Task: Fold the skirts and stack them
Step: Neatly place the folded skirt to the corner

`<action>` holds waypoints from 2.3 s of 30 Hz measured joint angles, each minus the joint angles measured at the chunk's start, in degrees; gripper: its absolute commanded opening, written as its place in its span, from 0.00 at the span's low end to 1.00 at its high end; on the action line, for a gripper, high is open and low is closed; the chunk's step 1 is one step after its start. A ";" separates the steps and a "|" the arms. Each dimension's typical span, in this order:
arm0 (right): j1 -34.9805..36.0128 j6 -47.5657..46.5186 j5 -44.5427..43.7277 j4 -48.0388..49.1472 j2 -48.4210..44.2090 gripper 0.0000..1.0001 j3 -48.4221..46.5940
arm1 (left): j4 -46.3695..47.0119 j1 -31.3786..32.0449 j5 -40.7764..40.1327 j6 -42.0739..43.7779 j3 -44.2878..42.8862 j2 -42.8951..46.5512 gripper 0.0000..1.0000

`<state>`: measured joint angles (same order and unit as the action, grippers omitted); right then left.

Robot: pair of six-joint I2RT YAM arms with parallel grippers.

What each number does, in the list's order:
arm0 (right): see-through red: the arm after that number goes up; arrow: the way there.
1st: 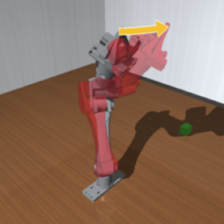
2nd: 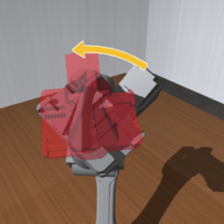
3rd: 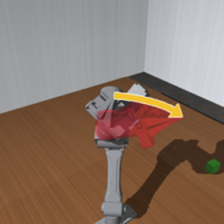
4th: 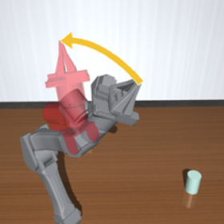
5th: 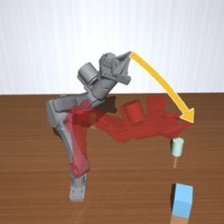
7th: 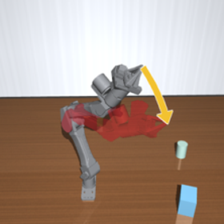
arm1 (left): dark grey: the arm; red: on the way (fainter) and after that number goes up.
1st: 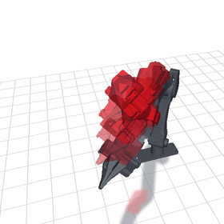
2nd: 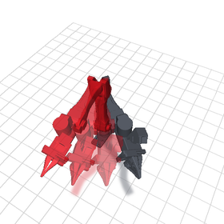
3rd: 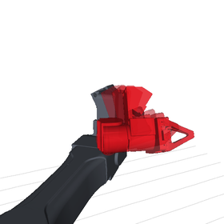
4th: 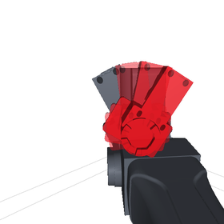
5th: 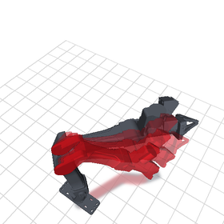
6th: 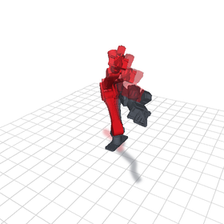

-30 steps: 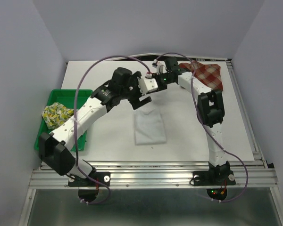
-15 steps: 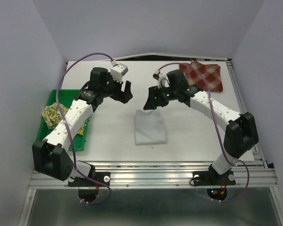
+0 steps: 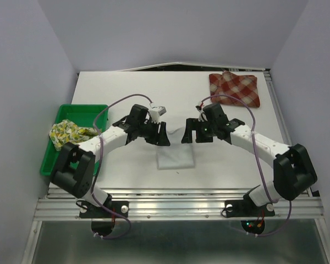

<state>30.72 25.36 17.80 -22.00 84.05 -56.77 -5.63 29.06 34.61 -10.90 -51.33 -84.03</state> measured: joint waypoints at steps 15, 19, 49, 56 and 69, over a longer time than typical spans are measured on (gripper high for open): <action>-0.28 13.05 -0.63 6.12 11.26 0.69 4.76 | 6.49 -3.23 1.07 -7.10 -2.84 -16.94 0.47; -0.33 16.48 1.25 9.62 13.44 0.33 4.52 | 7.89 -4.42 3.52 -9.60 -3.91 -20.11 0.44; -9.92 -26.75 -26.97 -0.04 45.46 0.00 -48.17 | -1.97 -6.08 -17.03 12.46 -17.22 -8.39 0.99; -12.44 -32.50 -29.90 -1.01 47.41 0.01 -56.24 | -2.40 -6.08 -17.00 13.97 -13.81 -6.49 0.99; -16.33 -37.51 -32.46 -2.01 47.45 0.00 -59.54 | -2.51 -6.08 -16.37 14.71 -13.18 -6.49 0.98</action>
<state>14.39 -12.14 -14.66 -24.01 131.50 -116.31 -8.14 22.98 18.24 3.81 -64.51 -90.52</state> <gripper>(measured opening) 0.060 0.985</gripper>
